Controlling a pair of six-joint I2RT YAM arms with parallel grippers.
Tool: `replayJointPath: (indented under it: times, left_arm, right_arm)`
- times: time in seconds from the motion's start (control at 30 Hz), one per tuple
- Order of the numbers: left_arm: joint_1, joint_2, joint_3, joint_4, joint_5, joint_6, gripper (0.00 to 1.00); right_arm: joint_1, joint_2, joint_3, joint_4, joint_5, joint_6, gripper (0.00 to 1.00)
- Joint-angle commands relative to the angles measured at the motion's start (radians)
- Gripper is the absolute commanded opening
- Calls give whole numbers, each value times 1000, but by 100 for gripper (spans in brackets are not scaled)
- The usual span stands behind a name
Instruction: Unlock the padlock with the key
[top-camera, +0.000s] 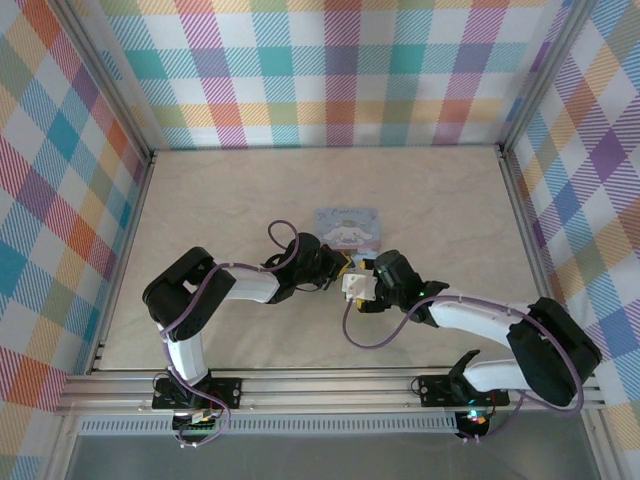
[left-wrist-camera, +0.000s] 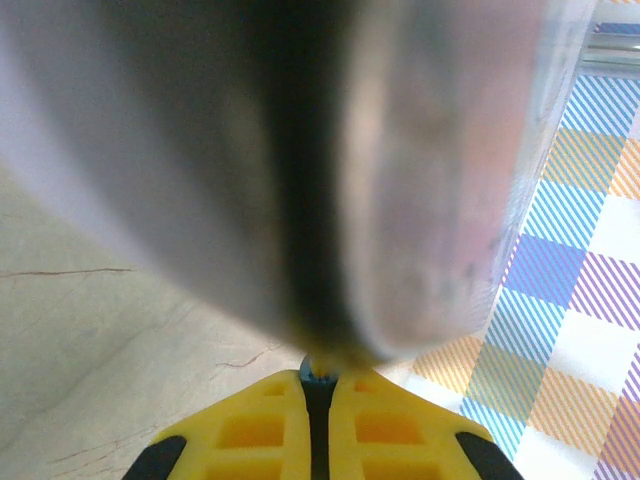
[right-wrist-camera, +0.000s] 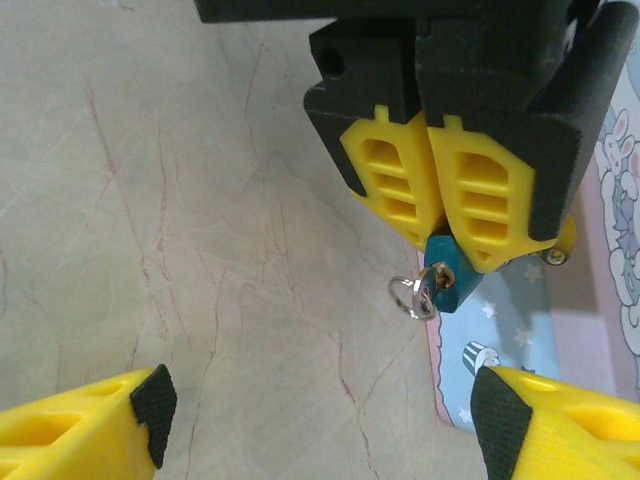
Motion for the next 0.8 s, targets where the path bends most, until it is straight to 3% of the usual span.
replayJointPath:
  times: [0.0,0.4,0.77]
  left_arm:
    - [-11,8,10,-45,24,-12,8]
    - [-11,11,14,-49,27,-14,8]
    - [-13,11,14,-53,26,-14,8]
  right_arm:
    - [9,30,46,56,23,23,76]
    - [13,100,60,152,126,28,51]
    - [20,107,52,203,109,42,40]
